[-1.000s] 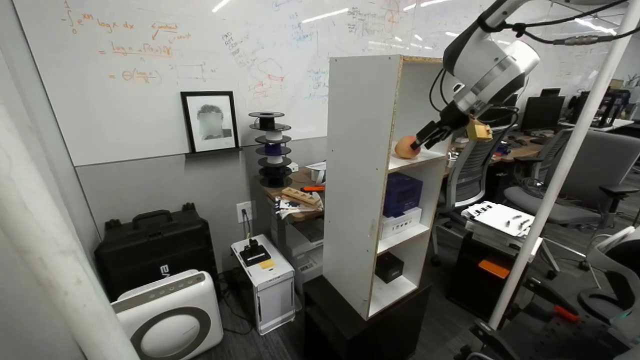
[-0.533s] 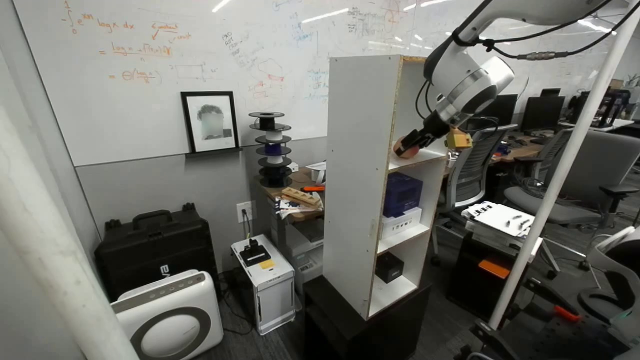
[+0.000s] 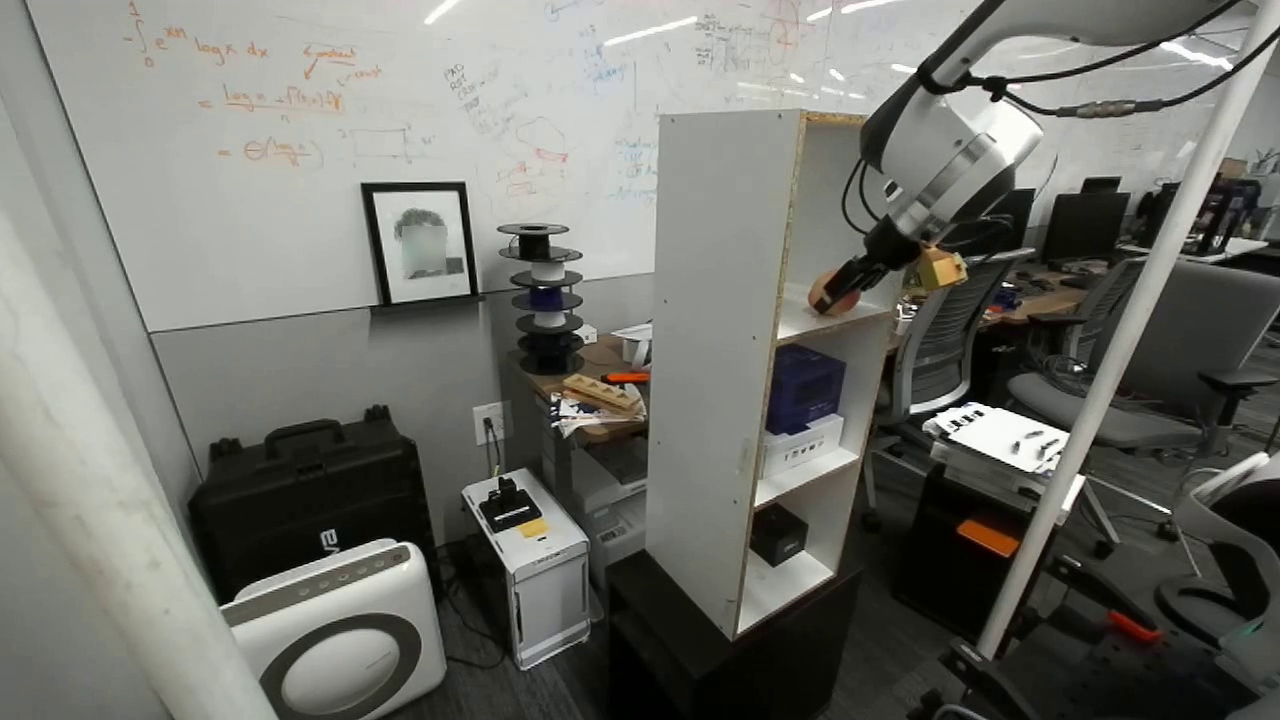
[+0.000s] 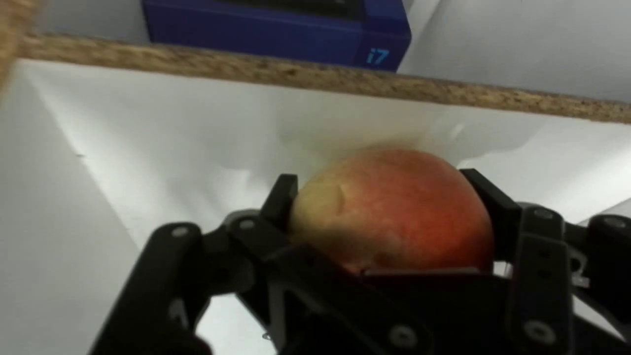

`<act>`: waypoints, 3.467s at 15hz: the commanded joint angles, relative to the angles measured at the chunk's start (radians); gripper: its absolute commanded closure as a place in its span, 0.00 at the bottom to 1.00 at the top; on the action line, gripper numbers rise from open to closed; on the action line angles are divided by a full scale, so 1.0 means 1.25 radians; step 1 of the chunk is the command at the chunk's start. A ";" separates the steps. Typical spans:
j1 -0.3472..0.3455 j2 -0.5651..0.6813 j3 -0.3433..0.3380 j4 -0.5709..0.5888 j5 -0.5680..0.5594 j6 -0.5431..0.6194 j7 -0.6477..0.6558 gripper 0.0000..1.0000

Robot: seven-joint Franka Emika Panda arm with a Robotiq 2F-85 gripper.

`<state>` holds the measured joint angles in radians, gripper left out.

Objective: Put the peach on top of the shelves

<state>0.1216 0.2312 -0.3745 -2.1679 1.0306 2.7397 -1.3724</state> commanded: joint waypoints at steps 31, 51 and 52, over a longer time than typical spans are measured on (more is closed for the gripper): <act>-0.163 -0.113 0.179 0.429 -0.493 -0.441 0.997 0.05; -0.254 -0.326 0.134 0.288 -0.894 -0.821 1.017 0.00; -0.266 -0.321 0.127 0.244 -0.942 -0.793 1.038 0.00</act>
<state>-0.1760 -0.1486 -0.2001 -1.7530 -0.0218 1.7322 -0.0781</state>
